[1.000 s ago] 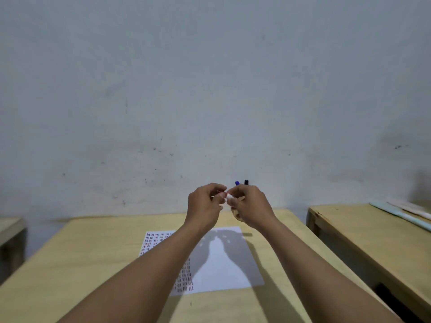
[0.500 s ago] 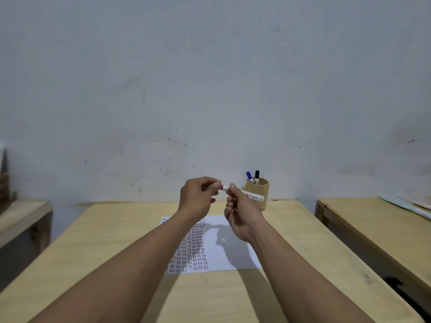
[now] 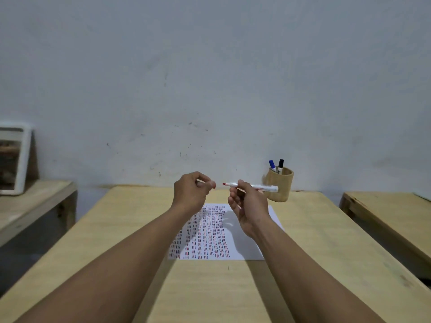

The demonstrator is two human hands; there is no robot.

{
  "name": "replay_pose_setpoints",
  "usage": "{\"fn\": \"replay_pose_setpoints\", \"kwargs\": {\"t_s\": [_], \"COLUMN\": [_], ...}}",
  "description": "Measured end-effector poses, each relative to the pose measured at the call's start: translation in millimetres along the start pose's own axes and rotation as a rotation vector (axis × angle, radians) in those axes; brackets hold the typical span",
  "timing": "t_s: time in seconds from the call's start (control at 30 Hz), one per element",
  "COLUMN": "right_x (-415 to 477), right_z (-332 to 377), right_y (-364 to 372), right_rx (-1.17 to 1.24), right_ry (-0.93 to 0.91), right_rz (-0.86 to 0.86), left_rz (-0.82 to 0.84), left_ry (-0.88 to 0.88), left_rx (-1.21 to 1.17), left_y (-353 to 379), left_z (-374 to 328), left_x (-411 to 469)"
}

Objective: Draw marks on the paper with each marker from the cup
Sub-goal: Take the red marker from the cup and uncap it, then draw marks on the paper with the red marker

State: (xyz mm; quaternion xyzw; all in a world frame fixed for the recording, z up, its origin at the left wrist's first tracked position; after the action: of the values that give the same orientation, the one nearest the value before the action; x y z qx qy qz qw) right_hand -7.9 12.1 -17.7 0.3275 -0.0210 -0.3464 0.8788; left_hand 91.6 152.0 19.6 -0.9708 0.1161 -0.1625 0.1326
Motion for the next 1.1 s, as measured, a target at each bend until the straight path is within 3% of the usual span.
{"fn": "replay_pose_setpoints", "kwargs": {"t_s": [0.17, 0.3, 0.6, 0.77, 0.97, 1.1], "right_x": [4.6, 12.9, 27.5, 34.4, 42.2, 50.8], "right_z": [-13.1, -24.1, -31.1, -18.9, -8.0, -13.8], "right_y": [0.8, 0.4, 0.6, -2.4, -18.2, -28.4], "right_rx": [-0.098, -0.150, -0.258, -0.438, -0.769, -0.927], "right_ry": [0.011, 0.023, -0.022, -0.164, -0.335, -0.334], "right_rz": [-0.008, 0.000, 0.014, 0.018, -0.079, -0.091], "left_rz": [-0.128, -0.182, -0.079, -0.061, 0.225, 0.294], "left_ry": [-0.069, -0.194, -0.067, -0.011, -0.098, -0.088], "left_rx": [0.171, 0.178, 0.516, 0.619, 0.927, 0.980], "left_y": [-26.4, -39.1, -41.4, -44.1, -56.4, -52.4], "left_z": [42.9, 83.4, 102.3, 95.0, 130.2, 130.3], "left_x": [5.0, 9.8, 19.1, 2.6, -20.4, -23.9]}}
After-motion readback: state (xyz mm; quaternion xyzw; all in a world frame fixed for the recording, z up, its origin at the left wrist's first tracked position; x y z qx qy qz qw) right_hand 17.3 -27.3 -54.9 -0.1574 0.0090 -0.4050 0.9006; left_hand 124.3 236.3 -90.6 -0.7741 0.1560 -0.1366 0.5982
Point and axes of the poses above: each hand's wrist, its own x-axis towards the middle knuckle, its own y-axis out of the palm, z = x × y, the point moved 7 cm from there along x, towards the middle knuckle, and after that the axes turned 2 degrees about -z, right-handed, at the moved point
